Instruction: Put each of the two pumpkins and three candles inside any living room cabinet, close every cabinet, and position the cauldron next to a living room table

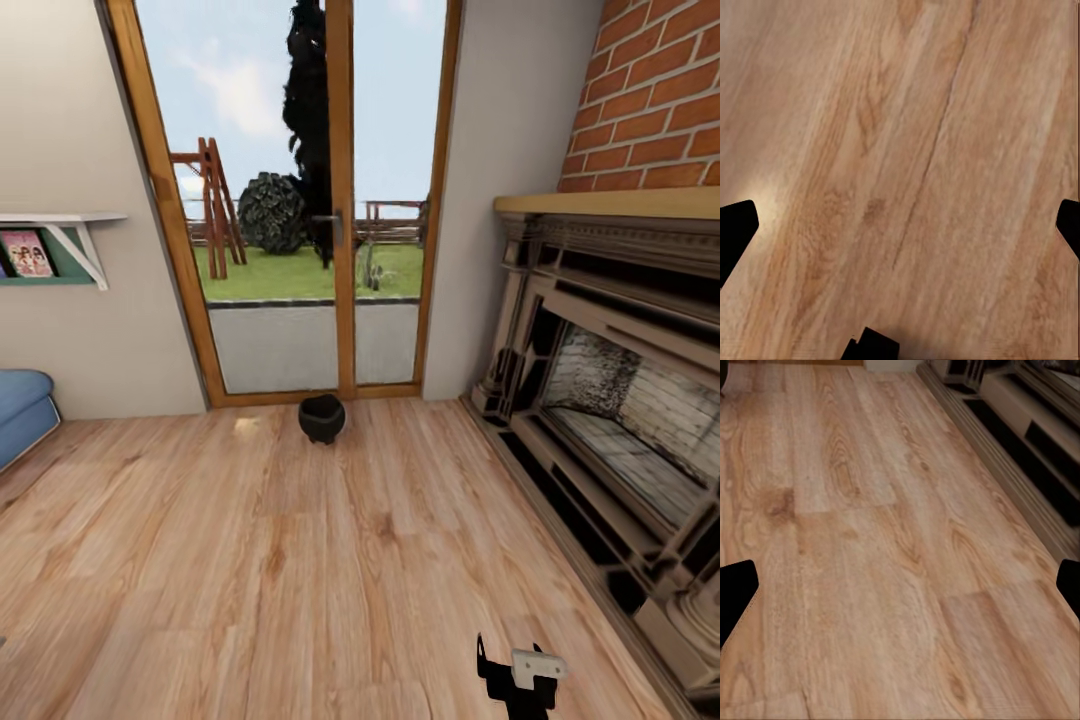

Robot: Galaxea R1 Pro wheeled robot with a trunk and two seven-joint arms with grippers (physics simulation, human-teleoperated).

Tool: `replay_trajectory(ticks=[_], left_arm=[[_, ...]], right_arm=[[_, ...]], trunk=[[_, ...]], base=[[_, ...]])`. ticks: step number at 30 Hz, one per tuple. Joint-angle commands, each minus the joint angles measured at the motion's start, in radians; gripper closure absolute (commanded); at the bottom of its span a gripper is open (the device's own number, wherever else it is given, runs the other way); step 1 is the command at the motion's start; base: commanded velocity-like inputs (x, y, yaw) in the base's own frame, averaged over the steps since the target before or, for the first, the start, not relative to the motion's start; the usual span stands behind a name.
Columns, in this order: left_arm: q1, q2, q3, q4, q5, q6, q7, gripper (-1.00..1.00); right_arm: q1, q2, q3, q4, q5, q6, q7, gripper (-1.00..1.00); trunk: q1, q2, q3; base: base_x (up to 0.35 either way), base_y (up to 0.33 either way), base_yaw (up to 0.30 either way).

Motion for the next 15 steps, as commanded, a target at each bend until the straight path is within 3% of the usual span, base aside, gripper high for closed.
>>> replay_trajectory(ticks=[1,11,15], left_arm=[[0.000,0.001,-0.009,-0.002,0.003,-0.001,0.008,-1.00],[0.000,0.000,-0.009,-0.002,0.002,-0.002,0.008,-1.00],[0.000,0.000,-0.009,-0.002,0.002,-0.003,0.008,-1.00]], right_arm=[[0.000,0.000,0.009,0.000,-0.004,-0.001,-0.006,-1.00],[0.000,0.000,0.009,0.000,-0.004,-0.001,-0.006,-1.00],[0.000,0.000,0.009,0.000,-0.004,-0.001,-0.006,-1.00]], trunk=[[0.000,0.000,0.001],[0.000,0.000,0.016],[0.000,0.000,0.022]], base=[[0.162,0.017,0.000],[0.041,0.004,0.000],[0.152,0.000,0.000]])
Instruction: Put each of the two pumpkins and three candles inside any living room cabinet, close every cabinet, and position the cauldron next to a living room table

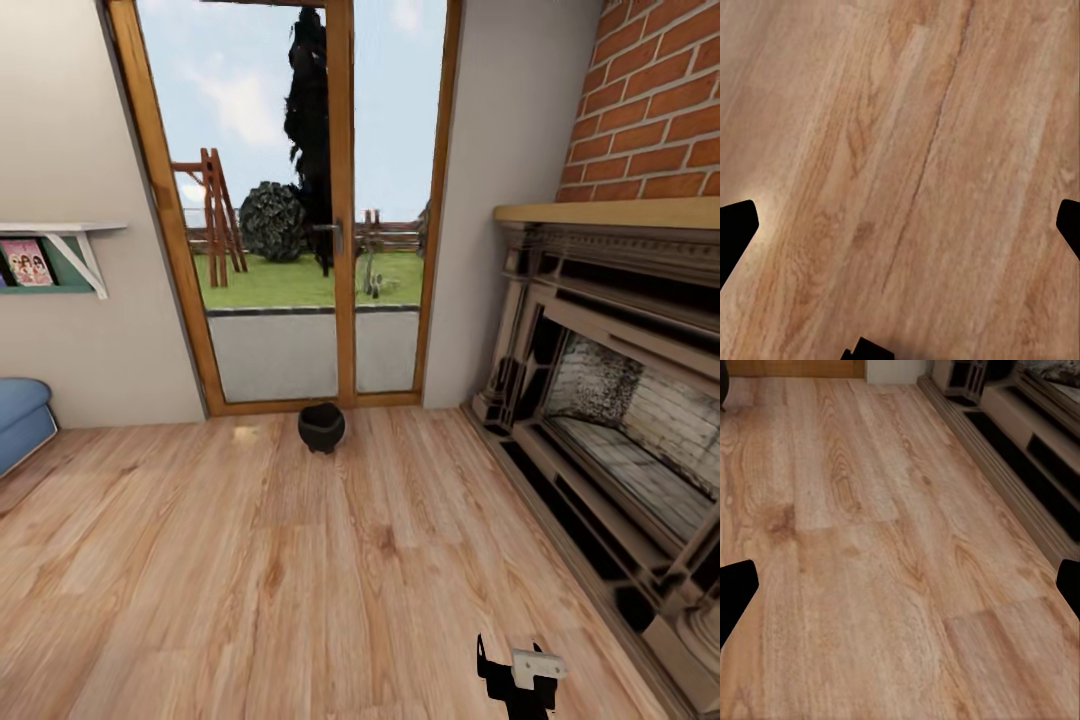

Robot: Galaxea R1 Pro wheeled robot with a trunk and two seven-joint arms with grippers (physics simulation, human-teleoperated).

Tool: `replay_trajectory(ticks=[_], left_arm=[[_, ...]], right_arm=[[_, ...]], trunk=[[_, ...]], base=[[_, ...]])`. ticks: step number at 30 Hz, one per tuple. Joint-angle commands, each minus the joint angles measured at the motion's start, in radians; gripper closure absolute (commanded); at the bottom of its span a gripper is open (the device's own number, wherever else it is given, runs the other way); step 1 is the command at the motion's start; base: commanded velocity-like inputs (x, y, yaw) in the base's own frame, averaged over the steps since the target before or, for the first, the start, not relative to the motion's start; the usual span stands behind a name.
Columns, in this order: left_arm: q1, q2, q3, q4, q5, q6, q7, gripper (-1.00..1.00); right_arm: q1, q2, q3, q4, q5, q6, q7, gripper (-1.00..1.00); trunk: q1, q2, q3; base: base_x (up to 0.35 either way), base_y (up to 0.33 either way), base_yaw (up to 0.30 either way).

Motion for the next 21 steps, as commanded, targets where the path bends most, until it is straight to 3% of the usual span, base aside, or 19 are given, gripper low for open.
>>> replay_trajectory(ticks=[1,9,16,21], left_arm=[[0.000,0.001,-0.009,-0.002,0.003,-0.001,0.008,-1.00],[0.000,0.001,-0.008,-0.002,0.002,-0.001,0.008,-1.00],[0.000,0.002,-0.003,-0.004,0.005,-0.003,0.017,-1.00],[0.000,-0.011,-0.009,-0.005,0.001,0.000,0.018,-1.00]], right_arm=[[0.000,0.000,0.009,-0.001,-0.004,-0.001,-0.006,-1.00],[0.000,0.000,0.009,-0.001,-0.004,-0.001,-0.006,-1.00],[-0.001,0.000,0.009,-0.001,-0.004,-0.001,-0.006,-1.00],[-0.001,-0.002,0.006,-0.001,-0.004,-0.001,-0.006,-1.00]], trunk=[[0.000,0.000,0.000],[0.000,0.000,0.003],[0.008,-0.014,-0.003],[0.027,-0.049,-0.019]], base=[[0.262,0.000,0.000],[0.275,0.000,0.009],[0.033,0.000,0.214],[0.001,0.000,0.014]])
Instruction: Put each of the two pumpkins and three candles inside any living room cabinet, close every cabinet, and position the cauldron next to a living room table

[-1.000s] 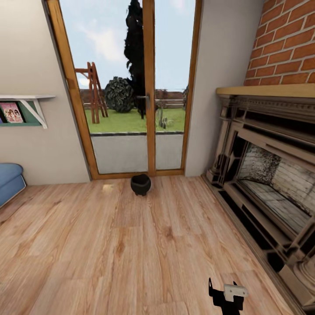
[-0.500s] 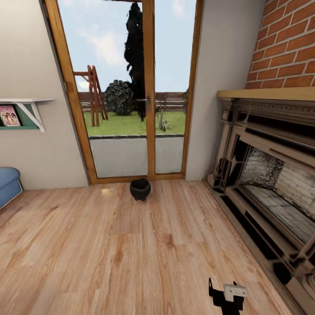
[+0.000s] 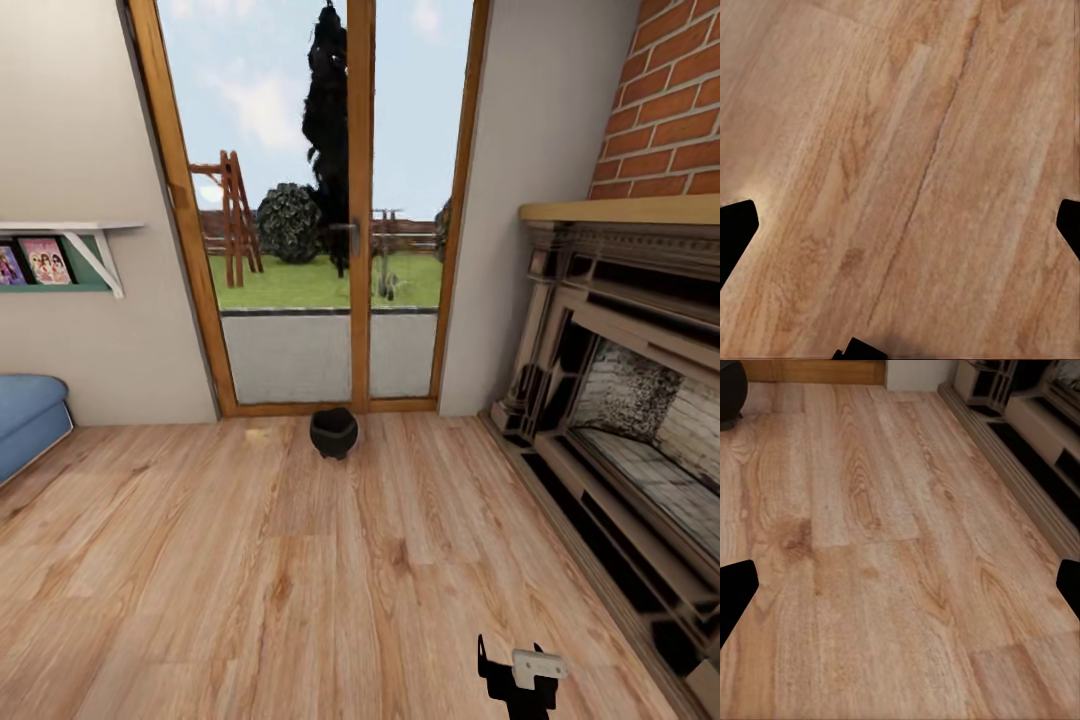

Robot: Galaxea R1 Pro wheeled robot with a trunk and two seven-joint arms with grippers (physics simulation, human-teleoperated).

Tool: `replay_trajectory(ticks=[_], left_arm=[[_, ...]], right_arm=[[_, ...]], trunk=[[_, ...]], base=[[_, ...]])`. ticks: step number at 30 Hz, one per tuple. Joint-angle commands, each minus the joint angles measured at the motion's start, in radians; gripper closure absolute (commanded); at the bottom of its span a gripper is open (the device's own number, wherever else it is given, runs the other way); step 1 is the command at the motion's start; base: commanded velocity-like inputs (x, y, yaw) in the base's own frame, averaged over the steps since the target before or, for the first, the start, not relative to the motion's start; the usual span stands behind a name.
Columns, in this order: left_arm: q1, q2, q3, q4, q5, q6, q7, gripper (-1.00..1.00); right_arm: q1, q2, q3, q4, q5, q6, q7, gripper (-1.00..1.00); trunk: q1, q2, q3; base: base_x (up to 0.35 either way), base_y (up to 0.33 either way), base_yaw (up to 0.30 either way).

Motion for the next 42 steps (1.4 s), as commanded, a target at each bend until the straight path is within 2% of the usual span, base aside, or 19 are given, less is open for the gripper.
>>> replay_trajectory(ticks=[1,12,13,15,19,22,24,26,27,29,31,34,37,38,39,40,42], left_arm=[[0.000,-0.003,-0.009,-0.002,0.002,-0.001,0.008,-1.00],[0.000,-0.005,-0.011,-0.001,0.008,0.028,0.003,-1.00],[0.000,-0.004,-0.008,-0.001,0.007,0.148,0.002,-1.00],[0.000,-0.003,-0.006,-0.002,0.007,0.195,0.001,-1.00],[-0.003,-0.001,-0.005,-0.039,0.001,0.226,0.005,-1.00],[-0.036,0.003,-0.005,-0.090,0.000,0.288,0.010,-1.00],[-0.090,0.006,-0.005,-0.122,-0.001,0.372,0.013,-1.00],[-0.152,0.007,-0.005,-0.138,-0.001,0.453,0.015,-1.00],[-0.168,0.007,-0.005,-0.140,-0.001,0.469,0.016,-1.00],[-0.214,0.007,-0.005,-0.148,-0.001,0.506,0.017,-1.00],[-0.272,0.008,-0.004,-0.162,0.000,0.537,0.017,-1.00],[-0.339,0.016,-0.002,-0.228,0.000,0.583,0.014,-1.00],[-0.359,0.043,0.002,-0.319,0.005,0.629,0.017,-1.00],[-0.362,0.050,0.002,-0.328,0.006,0.629,0.021,-1.00],[-0.366,0.057,0.001,-0.297,0.009,0.473,0.021,-1.00],[-0.366,0.058,0.000,-0.293,0.010,0.413,0.021,-1.00],[-0.367,0.058,-0.002,-0.290,0.009,0.353,0.021,-1.00]], right_arm=[[0.000,0.000,0.009,-0.001,-0.004,-0.001,-0.006,-1.00],[-0.001,0.000,0.010,-0.001,-0.004,0.000,-0.006,-1.00],[0.000,0.000,0.010,-0.001,-0.005,0.000,-0.006,-1.00],[0.000,0.000,0.010,-0.001,-0.006,0.001,-0.006,-1.00],[0.000,0.001,0.013,-0.005,-0.008,0.001,-0.006,-1.00],[0.000,0.002,0.013,-0.020,-0.006,0.001,-0.007,-1.00],[-0.002,0.016,0.010,-0.072,-0.010,0.014,-0.010,-1.00],[-0.006,0.030,0.006,-0.139,-0.013,0.068,-0.015,-1.00],[-0.008,0.032,0.005,-0.154,-0.013,0.090,-0.016,-1.00],[-0.026,0.035,0.002,-0.195,-0.014,0.172,-0.018,-1.00],[-0.083,0.039,-0.009,-0.237,-0.020,0.295,-0.018,-1.00],[-0.162,0.052,-0.036,-0.274,-0.053,0.454,-0.017,-1.00],[-0.189,0.060,-0.044,-0.310,-0.100,0.534,-0.017,-1.00],[-0.193,0.065,-0.045,-0.315,-0.109,0.548,-0.016,-1.00],[-0.195,0.069,-0.049,-0.323,-0.114,0.553,-0.016,-1.00],[-0.195,0.068,-0.049,-0.325,-0.114,0.546,-0.017,-1.00],[-0.194,0.067,-0.050,-0.327,-0.114,0.527,-0.017,-1.00]], trunk=[[0.004,-0.008,-0.004],[0.046,-0.085,-0.039],[0.050,-0.092,-0.042],[0.058,-0.106,-0.048],[0.073,-0.134,-0.061],[0.084,-0.155,-0.070],[0.092,-0.169,-0.076],[0.100,-0.183,-0.083],[0.104,-0.190,-0.086],[0.111,-0.204,-0.092],[0.119,-0.218,-0.098],[0.130,-0.239,-0.108],[0.142,-0.260,-0.117],[0.142,-0.260,-0.117],[0.142,-0.260,-0.117],[0.142,-0.260,-0.117],[0.142,-0.260,-0.117]], base=[[0.000,0.000,0.001],[0.000,0.000,0.000],[0.000,0.000,0.000],[0.000,0.000,0.033],[0.000,0.000,0.066],[0.000,0.000,0.019],[0.000,0.000,0.008],[0.000,0.000,0.003],[0.000,0.000,0.002],[0.000,0.000,0.001],[0.000,0.000,0.000],[0.000,0.000,0.000],[0.000,0.000,0.000],[0.000,0.000,0.000],[0.000,0.000,0.000],[0.000,0.000,0.000],[0.000,0.000,0.000]])
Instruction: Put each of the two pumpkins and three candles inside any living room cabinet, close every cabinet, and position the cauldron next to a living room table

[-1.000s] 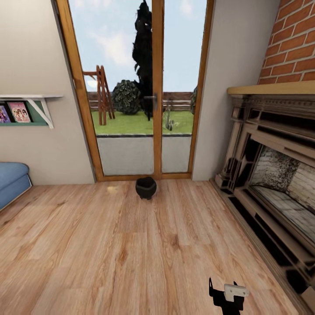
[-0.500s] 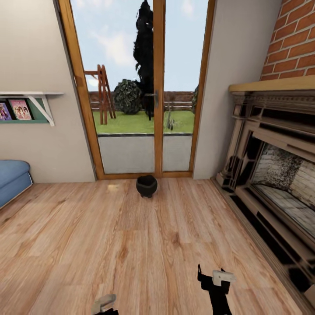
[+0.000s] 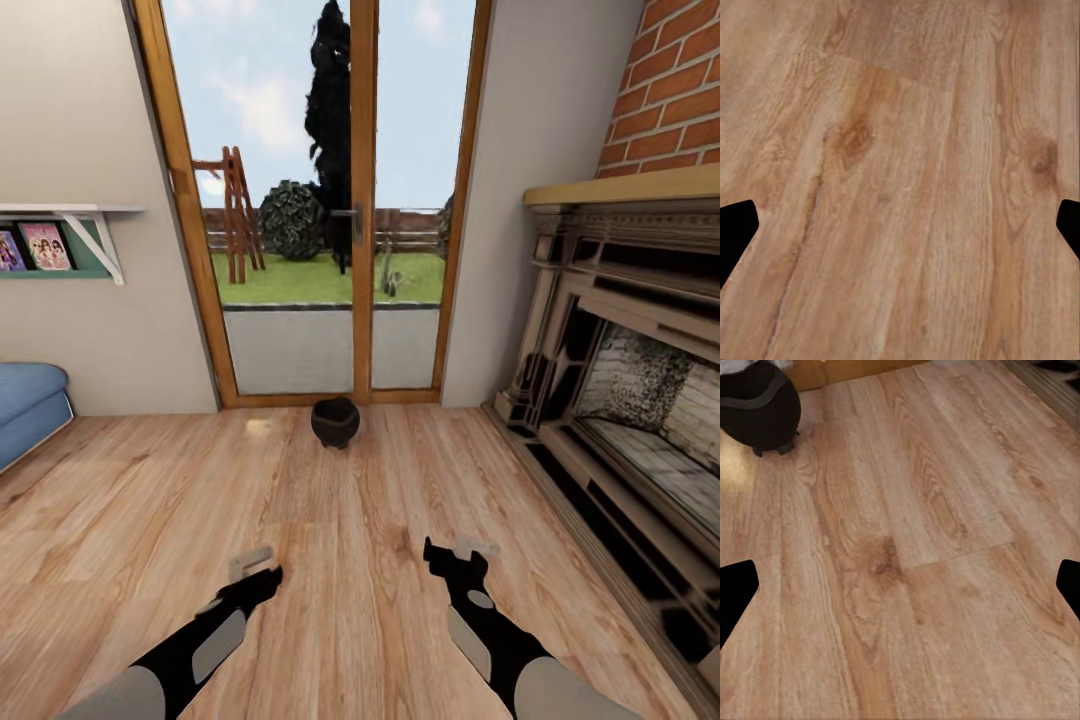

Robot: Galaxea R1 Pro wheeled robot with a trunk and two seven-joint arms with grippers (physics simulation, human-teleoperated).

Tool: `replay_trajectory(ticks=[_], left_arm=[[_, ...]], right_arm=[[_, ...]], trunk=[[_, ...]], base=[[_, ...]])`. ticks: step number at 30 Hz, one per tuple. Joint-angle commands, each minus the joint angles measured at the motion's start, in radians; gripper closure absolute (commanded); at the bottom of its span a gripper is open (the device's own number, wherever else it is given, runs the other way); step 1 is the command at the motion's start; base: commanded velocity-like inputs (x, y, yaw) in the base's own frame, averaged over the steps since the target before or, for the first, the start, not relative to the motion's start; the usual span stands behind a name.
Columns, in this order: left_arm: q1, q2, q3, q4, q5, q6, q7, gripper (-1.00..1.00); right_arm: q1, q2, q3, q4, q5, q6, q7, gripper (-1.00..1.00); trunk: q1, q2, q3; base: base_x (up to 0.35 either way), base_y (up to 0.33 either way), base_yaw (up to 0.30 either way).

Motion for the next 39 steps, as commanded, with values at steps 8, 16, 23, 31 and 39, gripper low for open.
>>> replay_trajectory(ticks=[8,16,23,31,39], left_arm=[[-0.001,-0.001,-0.014,0.003,0.007,-0.093,0.005,-1.00],[-0.001,-0.005,-0.016,0.011,0.007,-0.093,0.005,-1.00],[-0.001,-0.011,-0.024,0.030,0.008,-0.092,0.005,-1.00],[-0.001,-0.012,-0.025,0.041,0.009,-0.091,0.005,-1.00],[-0.001,-0.012,-0.025,0.042,0.009,-0.092,0.005,-1.00]], right_arm=[[0.058,-0.001,0.011,-0.078,0.055,-0.099,-0.006,-1.00],[0.060,0.001,0.011,-0.078,0.066,-0.107,-0.006,-1.00],[0.060,0.005,0.019,-0.009,0.067,-0.143,0.005,-1.00],[0.060,0.010,0.014,0.059,0.054,-0.142,0.003,-1.00],[0.060,0.011,0.013,0.060,0.054,-0.141,0.001,-1.00]], trunk=[[0.000,0.000,-0.001],[0.000,0.000,-0.001],[0.000,0.000,-0.001],[0.000,0.000,-0.001],[0.000,0.000,-0.001]], base=[[0.101,0.000,0.000],[0.315,0.000,0.000],[0.327,0.000,0.000],[0.328,0.000,0.000],[0.328,0.000,0.000]])
